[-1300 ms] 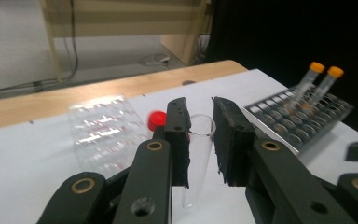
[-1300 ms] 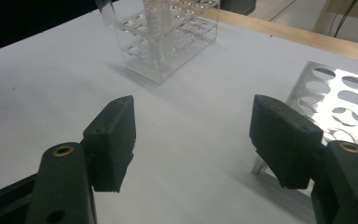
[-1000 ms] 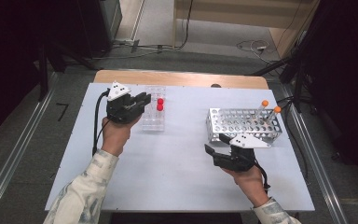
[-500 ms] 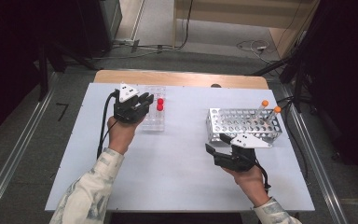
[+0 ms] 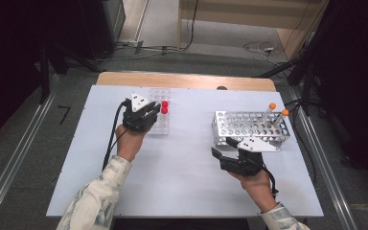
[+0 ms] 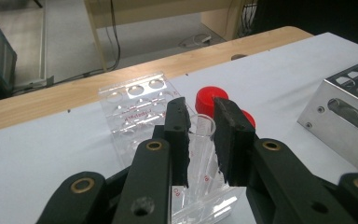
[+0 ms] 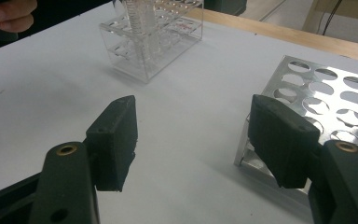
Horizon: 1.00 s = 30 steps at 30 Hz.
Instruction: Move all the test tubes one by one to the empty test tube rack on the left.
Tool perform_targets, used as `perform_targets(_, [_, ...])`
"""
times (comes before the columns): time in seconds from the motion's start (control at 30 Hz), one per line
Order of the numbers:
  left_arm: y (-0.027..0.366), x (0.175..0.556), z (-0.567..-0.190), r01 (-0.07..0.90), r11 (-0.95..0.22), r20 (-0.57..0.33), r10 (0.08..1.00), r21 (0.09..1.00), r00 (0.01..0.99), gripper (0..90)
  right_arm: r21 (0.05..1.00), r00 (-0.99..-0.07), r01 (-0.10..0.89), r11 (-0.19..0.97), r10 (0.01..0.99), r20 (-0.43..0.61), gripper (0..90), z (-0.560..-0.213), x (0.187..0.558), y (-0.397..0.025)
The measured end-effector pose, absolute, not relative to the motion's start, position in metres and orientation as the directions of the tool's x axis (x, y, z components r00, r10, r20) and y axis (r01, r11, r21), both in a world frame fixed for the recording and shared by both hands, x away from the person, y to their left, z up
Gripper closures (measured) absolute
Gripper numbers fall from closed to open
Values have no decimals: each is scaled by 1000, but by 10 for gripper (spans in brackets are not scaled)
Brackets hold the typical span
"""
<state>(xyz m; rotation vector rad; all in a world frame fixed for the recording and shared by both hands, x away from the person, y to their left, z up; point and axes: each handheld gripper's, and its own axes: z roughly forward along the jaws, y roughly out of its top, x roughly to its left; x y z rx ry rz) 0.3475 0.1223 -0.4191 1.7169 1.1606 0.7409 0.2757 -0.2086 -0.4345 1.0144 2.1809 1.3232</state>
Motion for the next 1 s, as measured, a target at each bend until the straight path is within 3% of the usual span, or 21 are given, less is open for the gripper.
perform_targets(0.4, [126, 343, -422, 384, -115, -45, 922, 916, 384, 690, 878, -658, 381, 289, 752, 38, 316, -435, 276, -210])
perform_targets(0.77, [137, 320, -418, 418, -23, -170, 892, 908, 419, 387, 883, -619, 390, 261, 784, 42, 316, -432, 280, -225])
perform_targets(1.0, [136, 307, -423, 432, -31, -167, 895, 901, 413, 245, 885, -556, 398, 242, 831, 23, 316, -432, 287, -249])
